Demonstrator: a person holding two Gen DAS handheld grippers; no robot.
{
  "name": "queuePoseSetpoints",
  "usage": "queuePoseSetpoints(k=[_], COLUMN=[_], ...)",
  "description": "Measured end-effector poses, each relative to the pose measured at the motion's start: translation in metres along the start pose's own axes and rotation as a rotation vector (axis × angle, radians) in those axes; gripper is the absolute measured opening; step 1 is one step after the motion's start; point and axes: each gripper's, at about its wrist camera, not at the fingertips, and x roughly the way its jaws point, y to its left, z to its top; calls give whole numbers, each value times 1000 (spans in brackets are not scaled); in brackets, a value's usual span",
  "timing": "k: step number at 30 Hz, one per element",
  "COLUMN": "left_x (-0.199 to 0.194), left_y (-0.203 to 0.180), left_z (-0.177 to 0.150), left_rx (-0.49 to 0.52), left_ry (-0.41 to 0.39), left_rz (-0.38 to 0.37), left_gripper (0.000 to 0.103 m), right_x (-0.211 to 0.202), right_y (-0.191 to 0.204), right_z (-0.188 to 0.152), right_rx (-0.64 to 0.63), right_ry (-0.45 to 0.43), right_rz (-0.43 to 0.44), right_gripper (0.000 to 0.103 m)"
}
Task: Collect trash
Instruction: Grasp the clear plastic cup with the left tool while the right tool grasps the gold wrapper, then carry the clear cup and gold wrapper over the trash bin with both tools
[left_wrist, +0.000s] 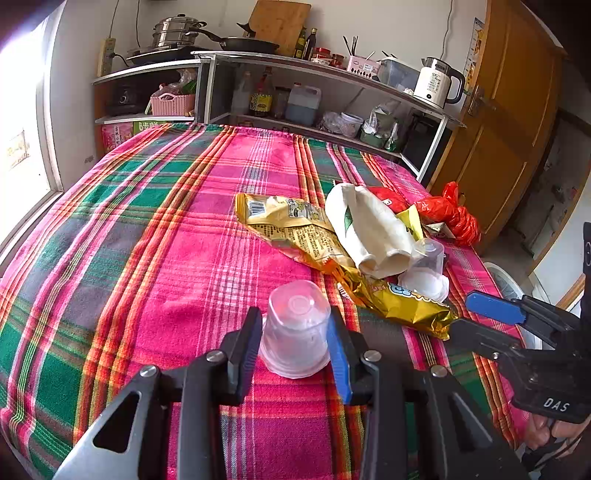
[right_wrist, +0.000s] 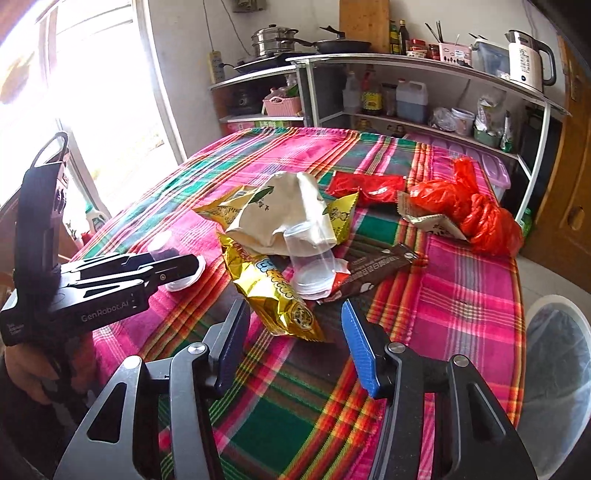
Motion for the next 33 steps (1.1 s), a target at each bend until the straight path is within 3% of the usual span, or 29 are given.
queuePoseSetpoints(k=[5,8,17,18,19,23,33], left_x=[-4,-6,-11,-12,-13,-17,-33], left_y=[5,9,13,13,13,13,-2], left_z=[-2,-3,-6,-6,-7,-7,-10], left_rx=[-10,-17,-27,-27,-26,-20,8], left_ry=[-4,-6,-7,-8,-9,-16,-34], left_rz=[-13,-17,-22,-22,-22,-24,-42], left_gripper=[37,37,37,37,37,37,37], right_x=[14,17,29,29,29,24,-16], right_y=[6,12,25,26,27,25,19], right_z=[2,0,4,4,3,0,-10], right_rx=[-33,-55,-92,-96,-97,-83,-30], right_ry=[43,68,95,96,98,85,15], right_rz=[20,49,57,52,49,51,57], right_gripper=[49,40,39,27,26,21,19])
